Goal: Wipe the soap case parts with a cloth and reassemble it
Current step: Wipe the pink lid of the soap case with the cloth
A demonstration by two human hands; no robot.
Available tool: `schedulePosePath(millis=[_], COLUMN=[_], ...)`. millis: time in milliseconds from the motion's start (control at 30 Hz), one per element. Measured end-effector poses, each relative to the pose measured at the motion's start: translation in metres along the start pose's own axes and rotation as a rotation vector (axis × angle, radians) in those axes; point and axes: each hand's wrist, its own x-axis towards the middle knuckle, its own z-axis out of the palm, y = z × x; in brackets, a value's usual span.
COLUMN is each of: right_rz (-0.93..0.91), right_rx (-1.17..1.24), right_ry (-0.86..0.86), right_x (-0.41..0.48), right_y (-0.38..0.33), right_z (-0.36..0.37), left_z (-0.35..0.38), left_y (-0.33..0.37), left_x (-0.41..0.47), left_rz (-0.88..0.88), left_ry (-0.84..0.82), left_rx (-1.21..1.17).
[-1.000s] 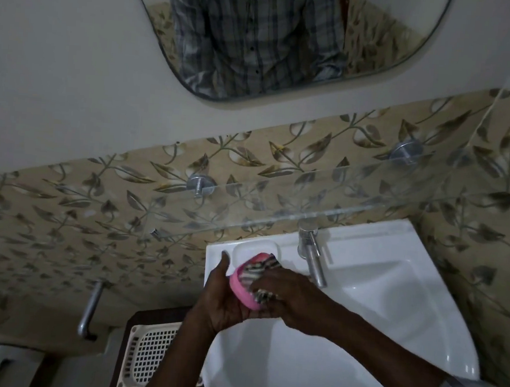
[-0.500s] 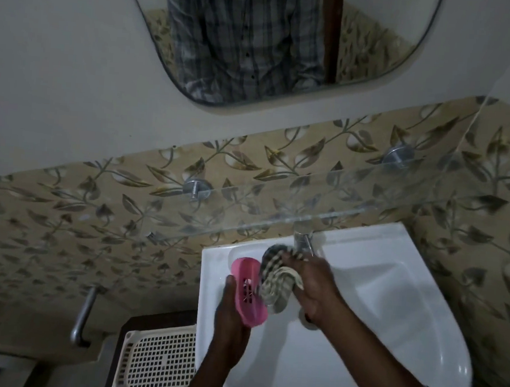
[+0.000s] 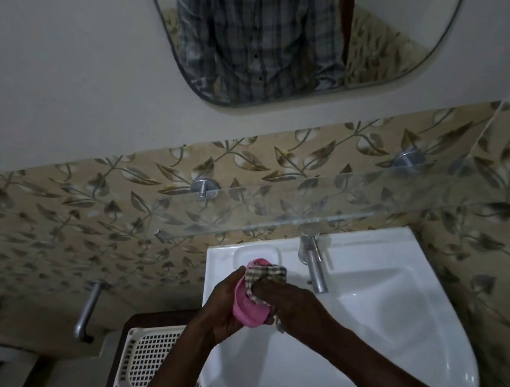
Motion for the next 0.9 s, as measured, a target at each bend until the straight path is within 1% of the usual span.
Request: schedulePosePath(millis=[33,67,133,167,233,267,300,367,400,467,500,533,567,600,633,667,733,800,867,900], right_rz=[0.06,0.047,-0.144,-0.183,-0.134,-0.072,0.03,0.339,0.442,0.483,0.477,0.487,0.521,0.589,0.697,0.812,0.959,1.005,1.015,1.003], right_rx=[0.025,0.016,-0.053,-0.059,-0.065,-0.049,0.016,0.281,0.38,0.35,0.258,0.171,0.099,0.086,0.119,0.207,0.371,0.525,0.729,0.764], right_ry=[-0.009,-0.012,0.0,-0.01,0.003,-0.01,-0.025,-0.005,0.035,0.207,0.268,0.304,0.294,0.258,0.218,0.196,0.174,0.142,0.116,0.093], right_x=[0.003,0.005,0.004,0.004,0.008,0.009,0.008,0.006,0.001,-0.013,-0.022,-0.03,-0.039,-0.049,-0.059,-0.068,-0.082,-0.086,-0.088,-0.09], right_y=[-0.006,-0.011,-0.012,-0.007,0.009,0.011,0.009,-0.003,-0.001,0.011,0.02,0.027,0.035,0.04,0.045,0.049,0.054,0.056,0.057,0.057], right_z=[0.004,0.01,0.015,0.012,0.003,0.002,0.004,0.003,0.002,-0.01,-0.017,-0.023,-0.026,-0.025,-0.022,-0.019,-0.018,-0.021,-0.025,-0.025], left_z=[-0.002,-0.004,-0.007,-0.009,-0.014,-0.014,-0.014,-0.017,-0.021,-0.031,-0.036,-0.04,-0.042,-0.042,-0.039,-0.034,-0.022,-0.007,0.012,0.018], left_y=[0.001,0.001,0.001,0.001,0.0,0.0,0.001,0.002,0.003,0.004,0.003,0.001,-0.003,-0.009,-0.015,-0.022,-0.038,-0.048,-0.055,-0.058], left_x=[0.002,0.004,0.003,0.003,0.004,0.005,0.007,0.004,0.002,-0.005,-0.007,-0.008,-0.007,-0.005,-0.003,0.0,0.01,0.021,0.031,0.034], left_rz=[0.011,0.009,-0.007,-0.018,-0.032,-0.038,-0.038,-0.017,-0.002,0.031,0.049,0.067,0.078,0.079,0.069,0.047,-0.001,-0.033,-0.111,-0.155], left_ry=[0.024,0.049,0.087,0.084,0.08,0.083,0.094,0.101,0.08,0.027,0.011,0.002,0.001,0.003,0.007,0.008,0.018,0.019,-0.017,-0.04], left_rx=[-0.004,-0.016,-0.033,-0.024,0.016,0.019,0.014,0.008,0.004,-0.036,-0.061,-0.075,-0.076,-0.059,-0.012,0.063,0.242,0.393,0.514,0.556])
